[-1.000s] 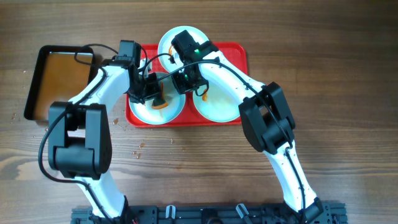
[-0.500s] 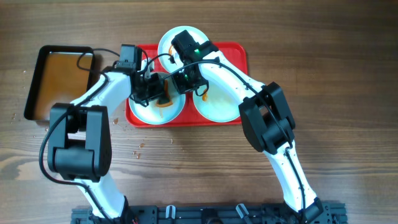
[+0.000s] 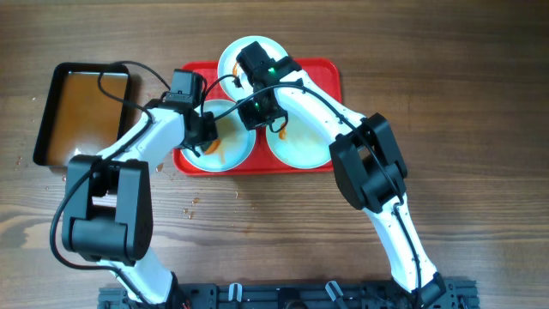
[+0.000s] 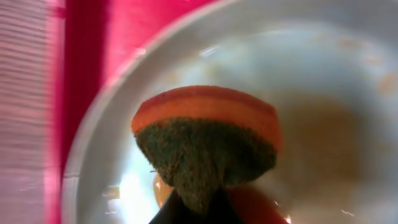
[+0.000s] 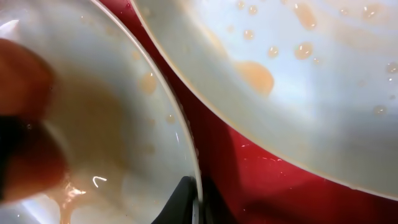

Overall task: Clean dirty plates on tray and stack at the side
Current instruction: 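Scrub the left plate with the sponge in the left gripper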

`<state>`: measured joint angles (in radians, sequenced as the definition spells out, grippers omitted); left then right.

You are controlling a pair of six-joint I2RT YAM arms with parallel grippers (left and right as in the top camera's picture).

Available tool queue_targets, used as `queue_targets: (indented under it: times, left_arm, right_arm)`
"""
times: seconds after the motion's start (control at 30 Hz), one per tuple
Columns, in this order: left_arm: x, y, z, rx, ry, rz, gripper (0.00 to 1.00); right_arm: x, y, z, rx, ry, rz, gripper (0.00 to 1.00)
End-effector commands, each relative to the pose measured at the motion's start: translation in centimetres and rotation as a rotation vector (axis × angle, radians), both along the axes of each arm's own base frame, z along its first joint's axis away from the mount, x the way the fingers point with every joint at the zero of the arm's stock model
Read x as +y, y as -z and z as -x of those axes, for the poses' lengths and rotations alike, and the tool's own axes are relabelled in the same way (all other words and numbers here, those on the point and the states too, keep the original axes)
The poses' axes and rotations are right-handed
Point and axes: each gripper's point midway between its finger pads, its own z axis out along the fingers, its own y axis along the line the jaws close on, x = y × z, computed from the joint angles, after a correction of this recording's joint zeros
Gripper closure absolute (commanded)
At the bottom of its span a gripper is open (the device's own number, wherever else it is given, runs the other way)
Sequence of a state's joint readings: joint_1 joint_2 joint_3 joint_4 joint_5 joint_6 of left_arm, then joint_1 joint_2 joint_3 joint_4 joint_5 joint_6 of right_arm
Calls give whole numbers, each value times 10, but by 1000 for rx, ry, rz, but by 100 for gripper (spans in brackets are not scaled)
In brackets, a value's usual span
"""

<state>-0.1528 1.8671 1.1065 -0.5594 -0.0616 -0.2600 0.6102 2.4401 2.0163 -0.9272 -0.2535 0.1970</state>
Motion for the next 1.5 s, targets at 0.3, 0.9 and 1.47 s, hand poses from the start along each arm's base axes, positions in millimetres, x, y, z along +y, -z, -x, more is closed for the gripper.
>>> queue_targets:
  times: [0.3, 0.9, 1.47]
  left_arm:
    - [25, -36, -14, -94, -4, -122, 96]
    - [-35, 10, 6, 76, 26, 225, 96]
    - [77, -22, -6, 39, 20, -472, 96]
  right_arm:
    - [-15, 23, 9, 34, -5, 80, 93]
    - [-15, 23, 9, 34, -5, 80, 92]
    - [-16, 23, 9, 34, -5, 85, 92]
